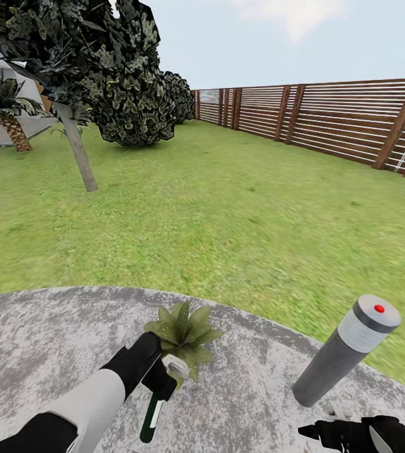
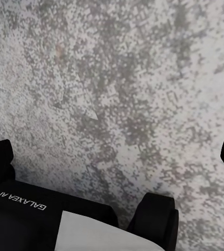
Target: Pick up the pesticide atomizer in the garden and spray insectifuge to fully cover both potted plants in the garden.
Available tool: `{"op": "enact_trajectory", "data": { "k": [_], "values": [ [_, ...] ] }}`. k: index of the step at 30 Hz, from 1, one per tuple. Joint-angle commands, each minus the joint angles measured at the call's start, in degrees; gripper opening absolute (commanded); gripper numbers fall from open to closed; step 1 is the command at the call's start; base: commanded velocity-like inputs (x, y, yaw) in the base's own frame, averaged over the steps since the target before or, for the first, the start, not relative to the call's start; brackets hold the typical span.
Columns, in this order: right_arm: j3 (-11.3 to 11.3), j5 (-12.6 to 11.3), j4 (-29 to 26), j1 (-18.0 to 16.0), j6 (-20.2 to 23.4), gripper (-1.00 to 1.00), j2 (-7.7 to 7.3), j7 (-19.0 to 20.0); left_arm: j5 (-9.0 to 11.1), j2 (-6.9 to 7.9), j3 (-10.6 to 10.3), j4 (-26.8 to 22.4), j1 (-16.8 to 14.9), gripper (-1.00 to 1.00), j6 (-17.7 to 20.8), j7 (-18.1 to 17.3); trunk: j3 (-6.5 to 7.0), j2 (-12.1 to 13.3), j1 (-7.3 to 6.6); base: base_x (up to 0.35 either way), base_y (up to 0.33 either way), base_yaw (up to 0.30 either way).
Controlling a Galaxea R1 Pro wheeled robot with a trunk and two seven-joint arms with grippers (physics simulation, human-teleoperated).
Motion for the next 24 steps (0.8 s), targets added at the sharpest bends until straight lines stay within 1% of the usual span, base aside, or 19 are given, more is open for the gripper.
{"op": "enact_trajectory", "data": {
  "k": [1, 4, 8, 10, 11, 14, 18, 22, 24],
  "values": [
    [-0.5, 0.1, -0.1, 0.0, 0.6, 1.0, 0.01, 0.2, -0.6, 0.02, -0.2, -0.1, 0.0, -1.0, 0.1, -0.6, -0.05, 0.0, -0.01, 0.0, 0.0, 0.0],
    [-0.5, 0.1, -0.1, 0.0, 0.6, 1.0, 0.0, 0.3, -0.6, 0.02, -0.1, 0.0, 0.0, -1.0, 0.0, -0.6, -0.05, 0.0, -0.01, 0.0, 0.0, 0.0],
    [-0.5, 0.1, -0.1, 0.0, 0.6, 1.0, 0.01, 0.4, -0.6, 0.08, 0.0, -0.3, 0.0, -1.0, -1.5, -0.6, -0.05, 0.0, -0.01, 0.0, 0.0, 0.0],
    [-0.5, 0.1, -0.1, 0.0, 0.6, 1.0, 0.01, 0.4, -0.6, 0.15, 0.2, -1.4, -0.1, -1.0, -1.4, -0.7, -0.05, 0.0, -0.01, 0.0, 0.0, 0.0],
    [-0.5, 0.1, -0.1, 0.0, 0.6, 1.0, 0.01, 0.4, -0.6, 0.17, 0.2, -2.3, -0.1, -1.0, -1.2, -0.7, -0.05, 0.0, -0.01, 0.0, 0.0, 0.0],
    [-0.5, 0.1, -0.1, 0.0, 0.6, 1.0, 0.01, 0.4, -0.6, 0.26, 0.3, -5.1, -0.4, -1.0, 1.9, -0.7, -0.05, 0.0, -0.01, 0.0, 0.0, 0.0],
    [-0.5, 0.2, -0.1, 0.0, 0.6, 1.0, 0.01, 0.4, -0.6, 0.34, 0.3, -6.3, -0.8, -1.0, 2.6, -0.7, -0.05, 0.0, -0.01, 0.0, 0.0, 0.0],
    [-0.5, 0.1, -0.1, 0.0, 0.6, 1.0, 0.01, 0.4, -0.7, 0.36, 0.3, -9.2, -1.2, -1.0, 2.8, -0.8, -0.05, 0.0, -0.01, 0.0, 0.0, 0.0],
    [-0.5, 0.1, -0.1, 0.0, 0.6, 1.0, 0.01, 0.4, -0.6, 0.37, 0.3, -9.6, -2.4, -1.0, 2.9, -0.8, -0.05, 0.0, -0.01, 0.0, 0.0, 0.0]
  ]
}}
